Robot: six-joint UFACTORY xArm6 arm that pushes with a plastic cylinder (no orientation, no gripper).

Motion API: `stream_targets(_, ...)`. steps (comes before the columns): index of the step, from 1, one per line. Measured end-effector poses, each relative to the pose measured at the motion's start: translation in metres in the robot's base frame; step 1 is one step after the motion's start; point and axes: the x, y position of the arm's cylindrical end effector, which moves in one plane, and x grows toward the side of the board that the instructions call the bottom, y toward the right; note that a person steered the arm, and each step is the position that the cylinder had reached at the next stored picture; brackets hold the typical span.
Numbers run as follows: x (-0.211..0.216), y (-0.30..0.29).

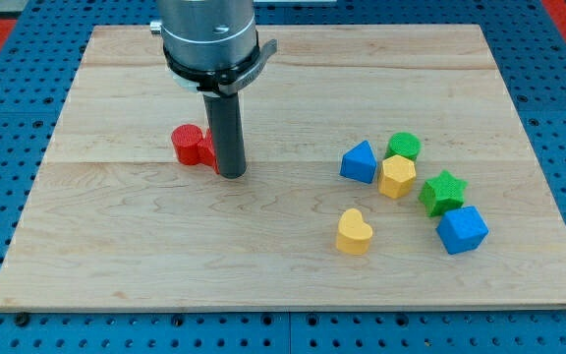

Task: Move the red blocks towards the center of the board

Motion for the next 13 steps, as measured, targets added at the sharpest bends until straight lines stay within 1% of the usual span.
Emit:
stream_targets(1,0.016,0.020)
stream_targets(2,0.015,-0.014)
stream_targets(3,0.013,-0.027)
stream_targets(4,-0.008,-0.036)
stream_targets(5,-0.025,0.022)
stream_targets(6,-0.024,0.048)
stream_targets(7,0.013,0.013)
stream_targets(8,-0.013,-0.066)
stream_targets(9,-0.041,-0.090)
stream_targets(11,-0.069,-0.061)
stream_targets(12,-0.088,-0.081)
stream_targets(13,-0.121,-0.120)
